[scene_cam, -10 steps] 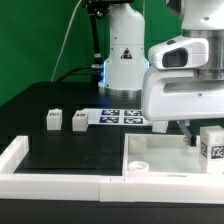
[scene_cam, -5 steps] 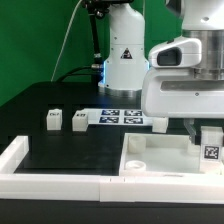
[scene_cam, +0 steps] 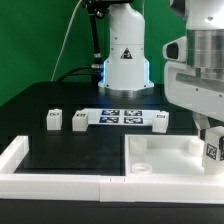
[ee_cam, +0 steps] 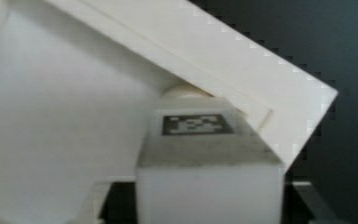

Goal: Assemble one leg

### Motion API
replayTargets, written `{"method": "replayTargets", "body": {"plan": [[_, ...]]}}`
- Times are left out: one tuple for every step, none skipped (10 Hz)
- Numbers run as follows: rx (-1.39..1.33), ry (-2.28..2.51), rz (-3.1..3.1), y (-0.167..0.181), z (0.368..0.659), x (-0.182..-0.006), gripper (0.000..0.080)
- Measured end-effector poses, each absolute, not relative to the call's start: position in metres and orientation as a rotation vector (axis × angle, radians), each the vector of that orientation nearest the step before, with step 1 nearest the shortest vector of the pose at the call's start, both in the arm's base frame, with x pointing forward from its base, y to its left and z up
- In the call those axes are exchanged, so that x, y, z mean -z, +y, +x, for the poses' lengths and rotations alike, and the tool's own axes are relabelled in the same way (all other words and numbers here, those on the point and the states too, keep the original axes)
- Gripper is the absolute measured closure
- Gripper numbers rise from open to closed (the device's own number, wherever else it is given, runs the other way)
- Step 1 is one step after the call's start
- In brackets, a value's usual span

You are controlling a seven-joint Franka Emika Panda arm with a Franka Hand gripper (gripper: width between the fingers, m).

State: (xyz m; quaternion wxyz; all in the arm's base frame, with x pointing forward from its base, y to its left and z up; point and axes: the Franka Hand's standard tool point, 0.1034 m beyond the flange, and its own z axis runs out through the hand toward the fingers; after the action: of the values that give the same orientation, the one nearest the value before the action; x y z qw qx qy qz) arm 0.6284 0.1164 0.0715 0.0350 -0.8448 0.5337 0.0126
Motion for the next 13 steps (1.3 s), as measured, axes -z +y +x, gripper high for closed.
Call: {"method": "replayTargets", "body": {"plan": [[-0.040,1.767,-2.516,0.1165,0.6283,-0.0717,0.0508],[-0.043,1.982,-2.358,0.1163,0.6281,-0.0718,0.0507],[-0.053,2.100,-2.250,0.1155,0.6283,-0.0720,0.0507],[-0.072,2.193,-2.146,0.1140,0.6286,-0.0718,0.0507],[-0.090,2.329,-1.993,0.1134,0.6287,-0.0720,0.0507],[-0.101,2.405,-1.901,0.1135,0.6285,-0.0723,0.0507],[-0.104,2.442,-1.857,0.1136,0.6284,-0.0724,0.0507],[-0.103,2.521,-1.755,0.1139,0.6285,-0.0728,0.0507],[-0.102,2.516,-1.762,0.1137,0.6284,-0.0729,0.0506],[-0.101,2.522,-1.753,0.1138,0.6284,-0.0729,0.0506],[-0.098,2.498,-1.784,0.1138,0.6283,-0.0730,0.0506],[-0.100,2.493,-1.794,0.1147,0.6276,-0.0718,0.0506],[-0.100,2.493,-1.795,0.1149,0.6275,-0.0715,0.0341]]}}
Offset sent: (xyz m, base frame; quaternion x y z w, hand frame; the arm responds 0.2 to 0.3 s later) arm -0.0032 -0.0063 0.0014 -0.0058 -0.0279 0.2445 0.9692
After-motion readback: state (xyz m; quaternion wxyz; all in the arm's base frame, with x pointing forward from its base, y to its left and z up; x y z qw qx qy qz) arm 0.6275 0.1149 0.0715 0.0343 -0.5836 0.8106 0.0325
